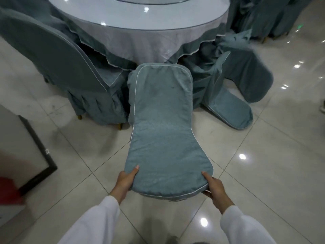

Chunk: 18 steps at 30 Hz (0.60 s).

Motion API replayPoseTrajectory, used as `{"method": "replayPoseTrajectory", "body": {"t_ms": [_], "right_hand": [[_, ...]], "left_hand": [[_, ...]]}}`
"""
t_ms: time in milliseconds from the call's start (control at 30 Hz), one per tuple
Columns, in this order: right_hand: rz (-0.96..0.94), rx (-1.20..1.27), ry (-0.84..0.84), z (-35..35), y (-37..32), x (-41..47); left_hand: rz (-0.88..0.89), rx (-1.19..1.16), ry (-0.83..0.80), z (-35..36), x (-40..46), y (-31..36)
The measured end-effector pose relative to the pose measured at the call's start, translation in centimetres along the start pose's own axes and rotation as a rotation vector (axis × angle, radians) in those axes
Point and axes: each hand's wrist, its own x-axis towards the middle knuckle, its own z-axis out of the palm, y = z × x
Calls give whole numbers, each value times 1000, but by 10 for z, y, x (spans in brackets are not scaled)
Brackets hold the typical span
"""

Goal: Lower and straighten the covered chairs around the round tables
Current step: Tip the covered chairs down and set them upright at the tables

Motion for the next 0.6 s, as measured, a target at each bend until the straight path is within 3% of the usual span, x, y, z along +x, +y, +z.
{"method": "replayPoseTrajectory", "body": {"t_ms": [133,600], "right_hand": [[53,-19,6,-10,-26,-40],[90,75,4,-32,-93,-119]], "left_hand": [[50,19,51,-8,-45,26],[-4,92,-57,-7,-141,95]]}}
